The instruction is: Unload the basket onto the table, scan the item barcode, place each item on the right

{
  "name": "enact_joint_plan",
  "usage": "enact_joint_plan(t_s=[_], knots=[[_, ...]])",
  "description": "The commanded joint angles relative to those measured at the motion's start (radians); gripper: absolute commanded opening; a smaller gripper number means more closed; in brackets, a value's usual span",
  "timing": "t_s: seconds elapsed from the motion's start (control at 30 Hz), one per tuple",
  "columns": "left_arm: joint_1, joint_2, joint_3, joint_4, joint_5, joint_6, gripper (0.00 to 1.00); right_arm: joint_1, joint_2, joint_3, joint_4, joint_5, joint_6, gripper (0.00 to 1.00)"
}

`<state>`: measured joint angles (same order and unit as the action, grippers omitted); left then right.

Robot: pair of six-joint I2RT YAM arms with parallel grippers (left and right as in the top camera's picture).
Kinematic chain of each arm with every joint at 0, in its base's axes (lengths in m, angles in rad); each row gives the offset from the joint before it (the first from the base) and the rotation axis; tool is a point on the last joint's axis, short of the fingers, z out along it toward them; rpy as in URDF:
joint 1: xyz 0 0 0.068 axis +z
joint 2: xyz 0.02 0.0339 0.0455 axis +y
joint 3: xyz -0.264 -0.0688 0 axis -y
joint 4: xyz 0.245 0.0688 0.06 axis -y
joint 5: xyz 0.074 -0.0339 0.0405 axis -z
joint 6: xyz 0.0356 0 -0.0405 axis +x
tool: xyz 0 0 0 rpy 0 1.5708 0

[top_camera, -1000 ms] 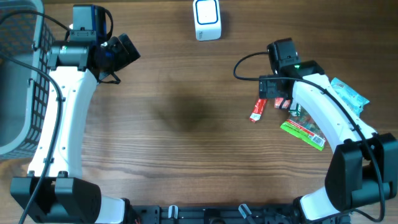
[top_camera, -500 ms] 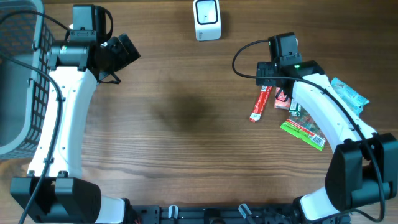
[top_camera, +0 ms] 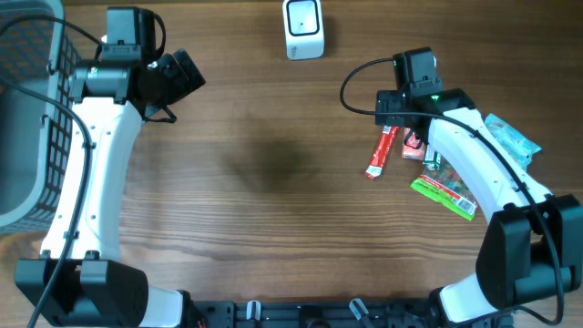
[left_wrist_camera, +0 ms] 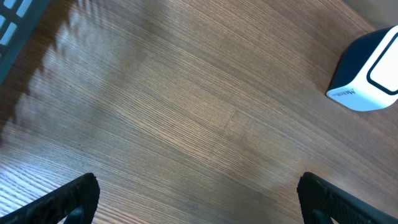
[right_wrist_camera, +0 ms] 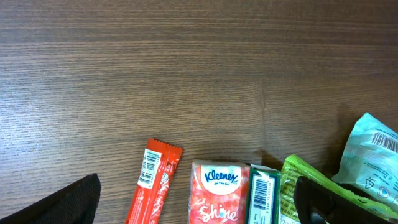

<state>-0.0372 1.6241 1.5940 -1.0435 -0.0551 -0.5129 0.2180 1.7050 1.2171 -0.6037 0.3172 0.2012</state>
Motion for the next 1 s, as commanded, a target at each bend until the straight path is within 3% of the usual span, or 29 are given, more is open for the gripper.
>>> enact_joint_plan(t_s=[0.0, 0.33, 0.97], knots=[[0.005, -0.005, -0.004, 0.002, -0.003, 0.004, 1.00, -0.002, -0.005, -0.001, 0.005, -0.005, 0.008, 1.00], [0.005, -0.005, -0.004, 0.002, -0.003, 0.004, 1.00, -0.002, -0.086, -0.001, 0.006, -0.005, 0.008, 1.00], [0.005, -0.005, -0.004, 0.002, -0.003, 0.004, 1.00, -0.002, -0.930, -0.002, -0.013, -0.004, 0.008, 1.00]])
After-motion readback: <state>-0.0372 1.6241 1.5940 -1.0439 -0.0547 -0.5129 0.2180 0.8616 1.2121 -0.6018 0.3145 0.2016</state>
